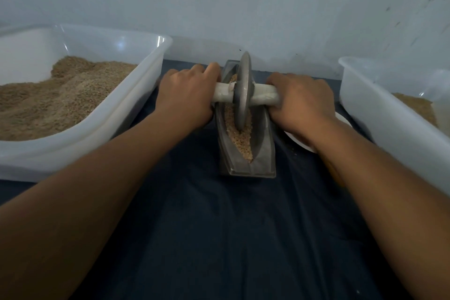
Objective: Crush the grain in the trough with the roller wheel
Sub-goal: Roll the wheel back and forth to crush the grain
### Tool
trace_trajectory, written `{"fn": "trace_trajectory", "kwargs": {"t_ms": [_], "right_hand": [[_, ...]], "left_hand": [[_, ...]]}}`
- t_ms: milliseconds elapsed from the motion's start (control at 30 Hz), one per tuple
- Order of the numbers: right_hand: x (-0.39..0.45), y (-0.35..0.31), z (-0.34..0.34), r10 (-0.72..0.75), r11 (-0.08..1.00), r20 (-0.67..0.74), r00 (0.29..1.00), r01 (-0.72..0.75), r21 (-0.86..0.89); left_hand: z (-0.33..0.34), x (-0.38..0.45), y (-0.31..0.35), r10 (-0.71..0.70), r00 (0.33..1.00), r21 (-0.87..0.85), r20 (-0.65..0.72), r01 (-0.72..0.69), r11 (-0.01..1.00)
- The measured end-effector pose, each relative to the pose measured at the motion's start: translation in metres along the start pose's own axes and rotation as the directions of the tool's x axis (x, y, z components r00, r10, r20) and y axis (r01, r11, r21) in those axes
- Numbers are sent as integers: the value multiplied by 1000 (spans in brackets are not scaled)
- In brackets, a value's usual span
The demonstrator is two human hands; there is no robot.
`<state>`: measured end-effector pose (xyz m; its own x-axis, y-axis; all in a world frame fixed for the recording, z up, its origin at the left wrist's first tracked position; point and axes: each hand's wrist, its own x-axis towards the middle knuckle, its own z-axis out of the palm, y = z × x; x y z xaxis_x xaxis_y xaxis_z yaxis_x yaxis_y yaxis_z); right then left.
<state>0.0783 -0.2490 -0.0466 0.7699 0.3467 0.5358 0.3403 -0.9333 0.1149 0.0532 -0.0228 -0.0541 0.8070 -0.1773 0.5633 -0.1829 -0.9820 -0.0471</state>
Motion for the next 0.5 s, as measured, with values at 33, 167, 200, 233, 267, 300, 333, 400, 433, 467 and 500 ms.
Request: {"fn": "trace_trajectory", "kwargs": {"t_ms": [33,167,200,233,267,300,333,400,433,467,500], "right_hand": [[4,1,2,3,1000,10,1000,-3,1],[17,6,10,10,1000,22,1000,-10,9],[21,8,12,17,1000,30,999,-17,10],[24,9,13,24,1000,44,999,-25,7],[28,11,15,29,1000,64,998,-29,2],[31,12,16,32,999,86,996,-32,0],[35,14,18,32,999,108,994,-32,0],[42,17,19,26,1000,151,988,-28,13],[45,18,19,24,999,170,985,-28,22],[48,19,19,25,999,186,982,-30,27],[51,20,19,29,999,203,979,-36,30]], "left_hand": [[2,3,-1,-2,1000,3,-3,2,1000],[9,13,-4,-2,1000,21,-27,3,1000],[11,15,-4,0,999,26,-35,1,1000],[12,18,-5,3,999,30,-41,-2,1000],[13,21,-5,4,999,33,-44,-3,999],[14,23,-5,3,999,35,-42,-2,999],[15,26,-6,0,999,36,-38,1,999],[16,31,-6,-11,1000,39,-29,12,999],[17,33,-7,-14,1000,43,-28,15,999],[18,35,-7,-15,999,50,-30,16,999],[18,37,-7,-15,999,58,-30,17,998]]}}
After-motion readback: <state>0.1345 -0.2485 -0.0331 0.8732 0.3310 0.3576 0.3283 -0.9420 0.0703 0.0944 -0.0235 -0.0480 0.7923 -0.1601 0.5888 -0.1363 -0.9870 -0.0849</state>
